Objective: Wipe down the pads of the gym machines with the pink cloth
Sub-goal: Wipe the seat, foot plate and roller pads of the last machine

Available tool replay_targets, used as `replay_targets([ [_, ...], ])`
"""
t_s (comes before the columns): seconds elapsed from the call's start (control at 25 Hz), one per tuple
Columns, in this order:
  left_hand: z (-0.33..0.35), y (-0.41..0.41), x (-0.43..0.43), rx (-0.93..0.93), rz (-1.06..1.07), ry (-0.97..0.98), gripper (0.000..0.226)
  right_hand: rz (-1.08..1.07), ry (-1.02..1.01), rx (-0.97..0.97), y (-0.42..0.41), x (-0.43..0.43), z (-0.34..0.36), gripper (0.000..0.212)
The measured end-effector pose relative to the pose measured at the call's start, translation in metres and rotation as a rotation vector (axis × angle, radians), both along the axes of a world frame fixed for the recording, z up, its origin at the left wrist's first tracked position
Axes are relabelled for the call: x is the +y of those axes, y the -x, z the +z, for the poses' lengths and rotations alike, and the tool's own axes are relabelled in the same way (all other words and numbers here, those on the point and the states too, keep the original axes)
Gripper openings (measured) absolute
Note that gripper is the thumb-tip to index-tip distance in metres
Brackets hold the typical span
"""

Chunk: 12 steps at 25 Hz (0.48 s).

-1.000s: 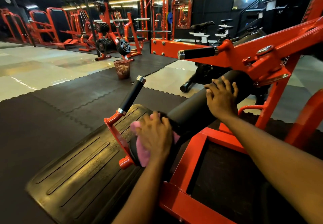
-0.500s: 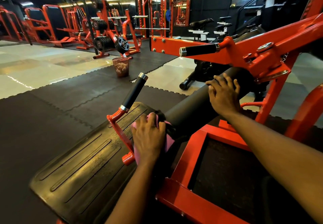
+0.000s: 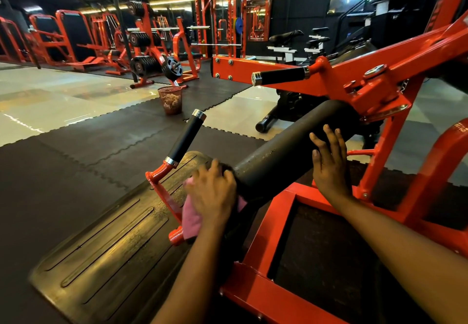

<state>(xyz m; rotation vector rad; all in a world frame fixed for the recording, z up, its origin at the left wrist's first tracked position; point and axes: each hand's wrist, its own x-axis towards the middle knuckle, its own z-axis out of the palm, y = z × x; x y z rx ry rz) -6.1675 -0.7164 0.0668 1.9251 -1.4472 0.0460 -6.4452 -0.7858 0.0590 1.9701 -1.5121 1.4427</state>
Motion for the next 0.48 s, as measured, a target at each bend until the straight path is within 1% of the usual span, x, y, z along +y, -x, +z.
replay_targets([
  [0.12,0.03,0.055,-0.022,-0.036,-0.079,0.014,0.038,-0.019,-0.007,0.027,-0.001,0.001,0.003,0.04],
  [0.2,0.034,0.063,-0.024,-0.035,-0.117,0.047,0.04,-0.035,-0.007,0.044,-0.002,0.002,0.005,0.04],
  [0.36,0.002,0.01,-0.002,-0.09,-0.172,0.08,0.043,-0.047,0.005,0.02,-0.005,0.002,0.009,0.039],
  [0.48,-0.027,-0.024,0.024,-0.038,-0.107,0.079,0.041,-0.047,0.001,0.007,-0.006,0.001,0.011,0.039],
])
